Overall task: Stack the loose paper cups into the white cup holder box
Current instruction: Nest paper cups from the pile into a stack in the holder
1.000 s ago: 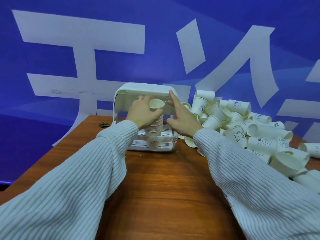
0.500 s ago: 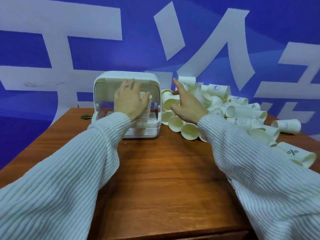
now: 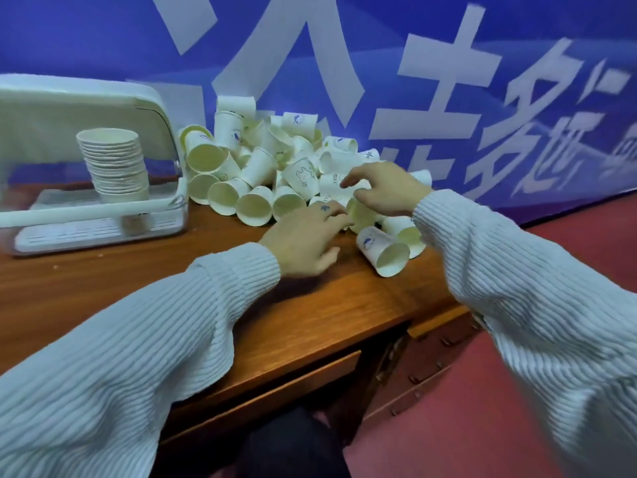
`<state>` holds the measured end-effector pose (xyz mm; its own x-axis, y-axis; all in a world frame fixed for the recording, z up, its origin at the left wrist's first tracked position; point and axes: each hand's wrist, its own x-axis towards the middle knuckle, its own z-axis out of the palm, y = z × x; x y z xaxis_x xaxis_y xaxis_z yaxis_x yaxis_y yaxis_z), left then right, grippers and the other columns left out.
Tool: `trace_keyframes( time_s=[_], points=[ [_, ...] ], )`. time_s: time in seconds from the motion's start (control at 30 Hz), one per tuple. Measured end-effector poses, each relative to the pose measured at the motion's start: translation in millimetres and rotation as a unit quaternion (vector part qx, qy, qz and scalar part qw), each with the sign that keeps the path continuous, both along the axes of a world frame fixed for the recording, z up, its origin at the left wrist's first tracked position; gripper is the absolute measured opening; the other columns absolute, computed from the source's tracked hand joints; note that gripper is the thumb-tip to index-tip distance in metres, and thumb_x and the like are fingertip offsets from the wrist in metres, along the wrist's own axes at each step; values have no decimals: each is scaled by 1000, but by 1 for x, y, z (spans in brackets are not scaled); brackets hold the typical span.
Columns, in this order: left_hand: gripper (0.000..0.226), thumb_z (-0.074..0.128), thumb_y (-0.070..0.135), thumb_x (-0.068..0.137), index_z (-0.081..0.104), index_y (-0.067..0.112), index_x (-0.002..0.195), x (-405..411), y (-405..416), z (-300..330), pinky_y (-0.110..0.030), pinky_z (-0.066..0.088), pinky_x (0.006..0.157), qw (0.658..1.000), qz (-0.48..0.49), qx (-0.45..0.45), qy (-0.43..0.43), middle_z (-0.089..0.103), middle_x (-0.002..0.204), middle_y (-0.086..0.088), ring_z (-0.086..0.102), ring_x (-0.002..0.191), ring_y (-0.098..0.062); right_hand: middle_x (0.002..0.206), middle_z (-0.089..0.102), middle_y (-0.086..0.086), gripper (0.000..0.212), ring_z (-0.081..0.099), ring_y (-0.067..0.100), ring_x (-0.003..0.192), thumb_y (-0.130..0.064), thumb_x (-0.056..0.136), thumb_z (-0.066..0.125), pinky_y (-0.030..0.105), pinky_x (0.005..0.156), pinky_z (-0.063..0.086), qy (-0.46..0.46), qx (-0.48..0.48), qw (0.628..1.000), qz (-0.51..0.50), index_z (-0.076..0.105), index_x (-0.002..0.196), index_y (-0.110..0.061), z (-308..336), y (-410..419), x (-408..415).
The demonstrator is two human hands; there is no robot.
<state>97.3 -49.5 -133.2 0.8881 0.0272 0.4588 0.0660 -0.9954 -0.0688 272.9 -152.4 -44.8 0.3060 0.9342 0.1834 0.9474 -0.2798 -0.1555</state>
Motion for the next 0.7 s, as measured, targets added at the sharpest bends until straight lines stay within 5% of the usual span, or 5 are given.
trace_keyframes(
  time_s=[0.2,0.37,0.6,0.7],
  points=[
    [95,76,17,82,22,28,159,50,-33,-7,-45,51,97,997,-33,36,62,33,163,-2,40,140,-27,143,59,-4,52,56,20,130,-5,93,51,34,101,49,-20,-19,996,-84,63,136,-30,-8,-45,48],
    [107,73,15,85,2,31,164,64,-42,-11,-42,29,118,992,0,72,104,27,167,-1,18,155,-25,145,58,-2,47,60,17,114,-22,95,64,32,88,53,-41,-94,991,-89,59,139,-35,-31,-59,66],
    [68,70,42,86,40,29,146,53,-37,-13,-41,37,108,992,21,99,70,43,142,-5,42,130,-26,119,67,-1,27,63,17,94,-32,96,61,36,76,58,-135,-71,985,-76,68,122,-32,-42,-54,60],
    [67,67,48,81,46,22,139,39,-26,-9,-42,40,104,995,13,82,52,50,137,-5,49,124,-26,111,68,-4,25,60,15,90,-29,95,57,35,71,54,-146,-15,986,-74,72,114,-28,-31,-49,56]
  ],
)
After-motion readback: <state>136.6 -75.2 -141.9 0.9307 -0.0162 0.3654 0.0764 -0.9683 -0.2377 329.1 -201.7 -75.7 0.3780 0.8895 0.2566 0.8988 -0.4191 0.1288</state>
